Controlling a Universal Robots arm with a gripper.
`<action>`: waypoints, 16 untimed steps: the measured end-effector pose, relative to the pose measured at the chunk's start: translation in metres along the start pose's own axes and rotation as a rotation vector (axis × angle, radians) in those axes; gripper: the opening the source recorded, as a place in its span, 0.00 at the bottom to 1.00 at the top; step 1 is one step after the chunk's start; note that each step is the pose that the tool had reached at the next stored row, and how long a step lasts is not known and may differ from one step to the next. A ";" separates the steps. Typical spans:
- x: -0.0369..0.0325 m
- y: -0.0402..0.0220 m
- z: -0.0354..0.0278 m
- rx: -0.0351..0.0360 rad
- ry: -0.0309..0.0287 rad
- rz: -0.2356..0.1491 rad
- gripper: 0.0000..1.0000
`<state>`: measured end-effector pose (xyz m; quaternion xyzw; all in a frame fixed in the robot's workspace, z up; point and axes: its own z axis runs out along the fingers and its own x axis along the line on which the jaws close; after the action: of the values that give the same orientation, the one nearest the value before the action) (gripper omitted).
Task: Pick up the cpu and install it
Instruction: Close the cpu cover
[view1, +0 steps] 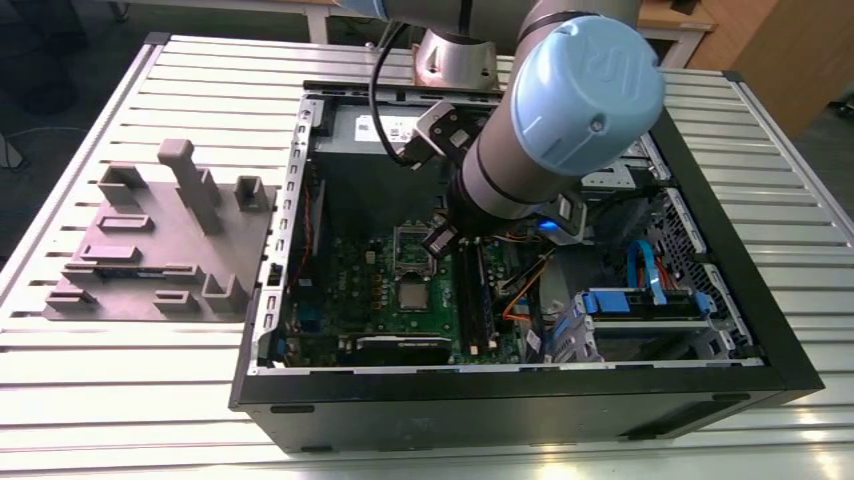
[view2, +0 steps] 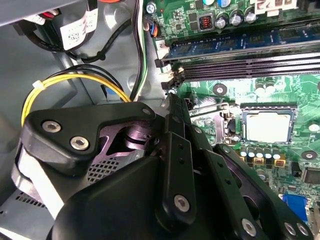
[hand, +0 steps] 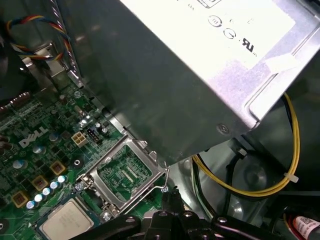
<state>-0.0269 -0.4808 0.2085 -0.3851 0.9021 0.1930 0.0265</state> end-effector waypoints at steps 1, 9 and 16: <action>-0.0005 0.0005 0.0006 0.0012 0.0005 0.000 0.11; -0.0031 0.0024 0.0049 -0.0029 -0.0043 -0.001 0.11; -0.0039 0.0026 0.0093 -0.0023 -0.0046 -0.001 0.11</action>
<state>-0.0270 -0.4731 0.2015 -0.3852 0.9016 0.1949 0.0283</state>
